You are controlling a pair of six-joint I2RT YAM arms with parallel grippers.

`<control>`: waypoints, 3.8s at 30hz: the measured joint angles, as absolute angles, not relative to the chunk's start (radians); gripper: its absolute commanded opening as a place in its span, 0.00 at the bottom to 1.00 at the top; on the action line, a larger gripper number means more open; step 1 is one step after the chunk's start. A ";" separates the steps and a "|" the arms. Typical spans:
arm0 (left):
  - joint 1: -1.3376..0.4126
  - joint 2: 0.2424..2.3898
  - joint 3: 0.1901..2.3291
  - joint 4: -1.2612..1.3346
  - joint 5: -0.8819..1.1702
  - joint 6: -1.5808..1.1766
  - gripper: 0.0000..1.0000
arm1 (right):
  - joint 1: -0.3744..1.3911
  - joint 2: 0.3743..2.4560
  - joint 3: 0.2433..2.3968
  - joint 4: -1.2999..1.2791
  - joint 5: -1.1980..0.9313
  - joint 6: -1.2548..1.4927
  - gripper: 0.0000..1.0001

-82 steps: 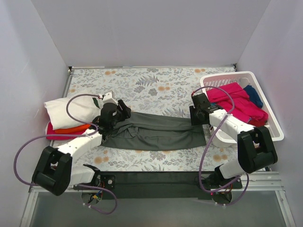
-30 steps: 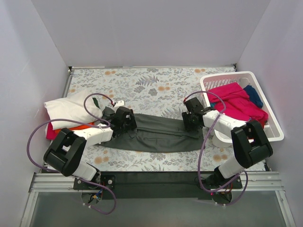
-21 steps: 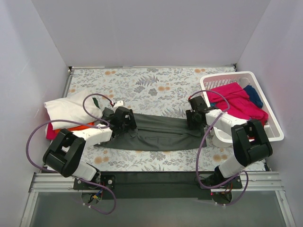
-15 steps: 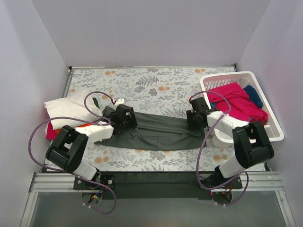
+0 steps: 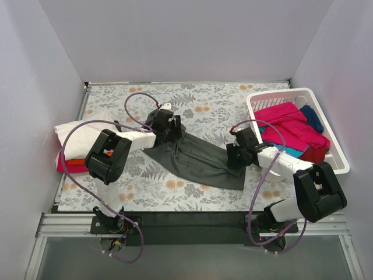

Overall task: Fold and stack the t-shirts
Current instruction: Fold the tshirt

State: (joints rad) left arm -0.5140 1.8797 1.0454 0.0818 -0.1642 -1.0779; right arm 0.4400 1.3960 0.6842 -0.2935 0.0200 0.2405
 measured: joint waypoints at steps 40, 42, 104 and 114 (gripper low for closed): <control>-0.323 1.740 1.042 -0.107 -0.148 -1.117 0.62 | 0.823 1.113 0.657 -0.449 -0.007 0.389 0.41; -0.329 1.751 1.042 -0.094 -0.132 -1.117 0.60 | 0.834 1.113 0.653 -0.443 -0.007 0.390 0.41; -0.347 1.677 0.791 0.142 -0.001 -0.943 0.14 | 0.906 1.231 0.572 -0.326 0.041 0.426 0.41; -0.347 1.514 0.688 0.166 0.056 -0.932 0.30 | 0.907 1.241 0.570 -0.296 0.050 0.435 0.41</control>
State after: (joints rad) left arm -0.3473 1.5139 0.6884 0.1661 0.0555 -0.9318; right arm 0.9066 1.2411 0.5697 -0.2958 0.0502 0.4351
